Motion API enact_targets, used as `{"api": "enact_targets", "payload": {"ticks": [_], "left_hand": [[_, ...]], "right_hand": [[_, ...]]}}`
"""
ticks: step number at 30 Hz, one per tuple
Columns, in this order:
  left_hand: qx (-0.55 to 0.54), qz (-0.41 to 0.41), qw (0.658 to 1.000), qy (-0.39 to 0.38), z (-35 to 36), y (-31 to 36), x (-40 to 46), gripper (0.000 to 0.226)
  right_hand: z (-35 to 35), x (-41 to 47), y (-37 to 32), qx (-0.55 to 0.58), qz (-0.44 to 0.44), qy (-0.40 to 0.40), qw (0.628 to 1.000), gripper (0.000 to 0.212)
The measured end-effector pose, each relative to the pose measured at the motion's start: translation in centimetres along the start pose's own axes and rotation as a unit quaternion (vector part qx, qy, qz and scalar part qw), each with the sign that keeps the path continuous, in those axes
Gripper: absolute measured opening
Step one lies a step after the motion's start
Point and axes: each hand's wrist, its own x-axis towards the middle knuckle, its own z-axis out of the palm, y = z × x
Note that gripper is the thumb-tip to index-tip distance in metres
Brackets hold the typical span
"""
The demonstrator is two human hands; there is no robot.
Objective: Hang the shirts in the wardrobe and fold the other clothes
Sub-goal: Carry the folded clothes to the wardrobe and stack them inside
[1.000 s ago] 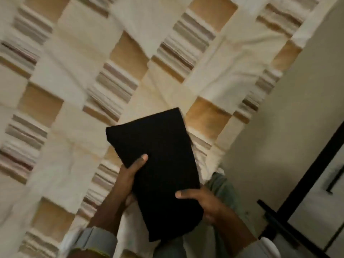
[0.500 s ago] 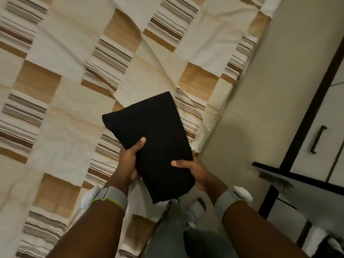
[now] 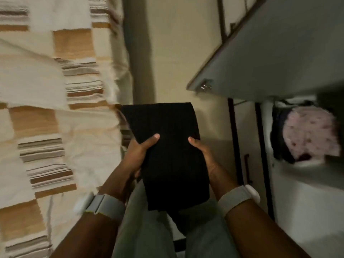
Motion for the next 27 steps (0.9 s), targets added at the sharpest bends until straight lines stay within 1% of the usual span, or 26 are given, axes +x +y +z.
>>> {"api": "enact_targets", "payload": {"ticks": [1, 2, 3, 4, 5, 6, 7, 8, 9, 10, 11, 12, 13, 15, 16, 18, 20, 23, 24, 26, 27], "left_hand": [[0.022, -0.015, 0.999, -0.019, 2.2, -0.7, 0.2, 0.061], [0.049, -0.028, 0.997, -0.046, 4.1, -1.2, 0.3, 0.052], [0.055, -0.041, 0.996, -0.055, 4.5, -1.4, 0.5, 0.047], [0.081, -0.058, 0.992, -0.079, 6.1, -2.1, 0.7, 0.043], [0.103, -0.076, 0.987, -0.1, 7.5, -2.7, 0.7, 0.043], [0.144, -0.092, 0.977, -0.128, 10.1, -3.6, 0.8, 0.048], [0.166, -0.1, 0.97, -0.148, 11.7, -4.3, 0.8, 0.058], [0.203, -0.104, 0.957, -0.177, 14.1, -5.7, 1.2, 0.064], [0.213, -0.088, 0.955, -0.184, 14.3, -5.6, 1.5, 0.063], [0.242, -0.075, 0.947, -0.198, 15.9, -6.4, 2.0, 0.058], [0.267, -0.071, 0.939, -0.207, 17.7, -7.3, 2.5, 0.053], [0.292, -0.062, 0.931, -0.211, 19.1, -8.0, 2.9, 0.053], [0.307, -0.062, 0.922, -0.226, 20.4, -9.3, 3.7, 0.056], [0.346, -0.072, 0.894, -0.277, 23.7, -12.5, 4.8, 0.061], [0.361, -0.069, 0.884, -0.289, 24.3, -12.4, 5.0, 0.06], [0.405, -0.081, 0.844, -0.343, 27.5, -15.4, 4.8, 0.057], [0.434, -0.09, 0.813, -0.378, 29.5, -17.1, 4.5, 0.057], [0.488, -0.106, 0.759, -0.417, 32.3, -20.9, 3.9, 0.056], [0.493, -0.111, 0.753, -0.421, 32.6, -21.1, 3.8, 0.055], [0.503, -0.121, 0.732, -0.444, 33.8, -23.5, 3.2, 0.054], [0.506, -0.125, 0.722, -0.455, 34.2, -24.4, 3.0, 0.053]], "right_hand": [[-2.0, -1.8, 0.4, 0.037, -0.01, 0.01, 0.999, 0.037], [-4.2, -3.1, 1.2, 0.069, -0.02, 0.023, 0.997, 0.03], [-4.6, -4.0, 1.2, 0.09, -0.017, 0.038, 0.995, 0.017], [-6.2, -5.6, 1.6, 0.135, -0.028, 0.043, 0.99, 0.028], [-7.9, -6.4, 2.1, 0.152, -0.033, 0.077, 0.985, 0.052], [-10.3, -7.9, 3.1, 0.191, -0.051, 0.072, 0.978, 0.066], [-11.7, -8.8, 3.6, 0.194, -0.066, 0.071, 0.976, 0.069], [-14.1, -9.8, 5.0, 0.231, -0.089, 0.09, 0.965, 0.064], [-13.9, -9.7, 5.2, 0.229, -0.114, 0.123, 0.959, 0.055], [-14.9, -10.5, 5.9, 0.249, -0.145, 0.145, 0.947, 0.042], [-16.2, -10.9, 6.7, 0.275, -0.162, 0.144, 0.937, 0.031], [-16.9, -11.1, 7.3, 0.29, -0.178, 0.159, 0.927, 0.025], [-17.8, -11.3, 8.2, 0.316, -0.202, 0.157, 0.913, 0.026], [-20.7, -11.7, 10.4, 0.378, -0.243, 0.169, 0.877, 0.029], [-20.9, -11.7, 10.7, 0.386, -0.257, 0.183, 0.867, 0.03], [-23.8, -12.3, 13.0, 0.413, -0.29, 0.209, 0.838, 0.036], [-25.7, -12.5, 14.4, 0.423, -0.312, 0.23, 0.819, 0.044], [-28.7, -13.7, 16.6, 0.443, -0.366, 0.232, 0.785, 0.042], [-29.1, -13.9, 16.8, 0.447, -0.368, 0.242, 0.778, 0.045], [-31.1, -14.8, 18.4, 0.467, -0.377, 0.258, 0.757, 0.058], [-31.6, -15.4, 18.7, 0.476, -0.377, 0.269, 0.748, 0.06]]}}
